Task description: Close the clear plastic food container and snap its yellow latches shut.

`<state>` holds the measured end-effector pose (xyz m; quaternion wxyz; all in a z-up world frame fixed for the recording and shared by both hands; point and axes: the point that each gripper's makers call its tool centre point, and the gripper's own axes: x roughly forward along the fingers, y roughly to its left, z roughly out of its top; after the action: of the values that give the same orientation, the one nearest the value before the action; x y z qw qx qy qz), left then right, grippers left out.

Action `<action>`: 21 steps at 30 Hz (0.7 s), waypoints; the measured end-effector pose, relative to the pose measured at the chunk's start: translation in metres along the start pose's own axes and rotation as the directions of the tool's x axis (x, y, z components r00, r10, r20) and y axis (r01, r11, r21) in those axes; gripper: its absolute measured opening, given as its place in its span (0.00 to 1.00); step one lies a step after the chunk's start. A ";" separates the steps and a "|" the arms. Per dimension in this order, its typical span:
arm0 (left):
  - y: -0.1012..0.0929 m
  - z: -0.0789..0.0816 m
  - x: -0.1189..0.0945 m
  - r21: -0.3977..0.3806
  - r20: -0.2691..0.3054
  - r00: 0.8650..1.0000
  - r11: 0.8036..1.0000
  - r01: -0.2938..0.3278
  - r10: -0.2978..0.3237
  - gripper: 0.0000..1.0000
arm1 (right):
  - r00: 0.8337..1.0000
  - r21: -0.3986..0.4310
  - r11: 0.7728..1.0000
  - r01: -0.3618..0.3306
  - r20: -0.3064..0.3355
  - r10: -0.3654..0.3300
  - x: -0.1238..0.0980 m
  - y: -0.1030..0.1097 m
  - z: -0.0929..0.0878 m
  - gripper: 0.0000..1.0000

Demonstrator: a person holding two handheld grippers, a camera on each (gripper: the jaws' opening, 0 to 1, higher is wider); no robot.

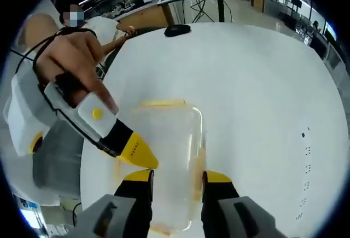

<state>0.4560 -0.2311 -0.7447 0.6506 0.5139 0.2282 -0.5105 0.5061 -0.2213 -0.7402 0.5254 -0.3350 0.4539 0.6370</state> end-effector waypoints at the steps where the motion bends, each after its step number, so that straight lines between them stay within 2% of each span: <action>1: 0.000 0.000 0.000 -0.001 0.001 1.000 1.000 -0.001 0.001 0.38 | 1.000 -0.002 1.000 0.005 0.001 -0.005 0.000 0.001 0.001 0.32; 7: 0.004 0.002 -0.001 0.005 0.015 1.000 1.000 0.006 -0.006 0.39 | 0.997 -0.026 0.997 0.071 -0.024 -0.072 -0.006 -0.001 0.002 0.32; 12: 0.002 0.009 -0.007 -0.012 0.031 0.999 0.999 0.033 -0.033 0.33 | 0.996 -0.015 0.996 0.091 -0.012 -0.091 -0.018 0.000 0.002 0.37; 14: 0.003 0.013 -0.009 0.022 0.047 0.998 0.999 0.031 -0.032 0.33 | 0.996 -0.016 0.996 0.088 -0.015 -0.089 -0.019 0.002 -0.001 0.38; 17: 0.001 0.018 -0.011 -0.015 0.061 0.996 0.998 0.067 -0.066 0.37 | 0.995 -0.013 0.996 0.093 -0.021 -0.093 -0.021 0.004 -0.005 0.40; 21: 0.004 0.019 -0.013 0.002 0.057 0.996 0.998 0.066 -0.066 0.39 | 0.994 -0.022 0.994 0.107 -0.030 -0.108 -0.024 0.005 -0.010 0.42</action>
<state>0.4502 -0.2430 -0.7251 0.6394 0.4914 0.2263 -0.5463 0.5061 -0.2390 -0.7212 0.5484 -0.3743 0.4366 0.6071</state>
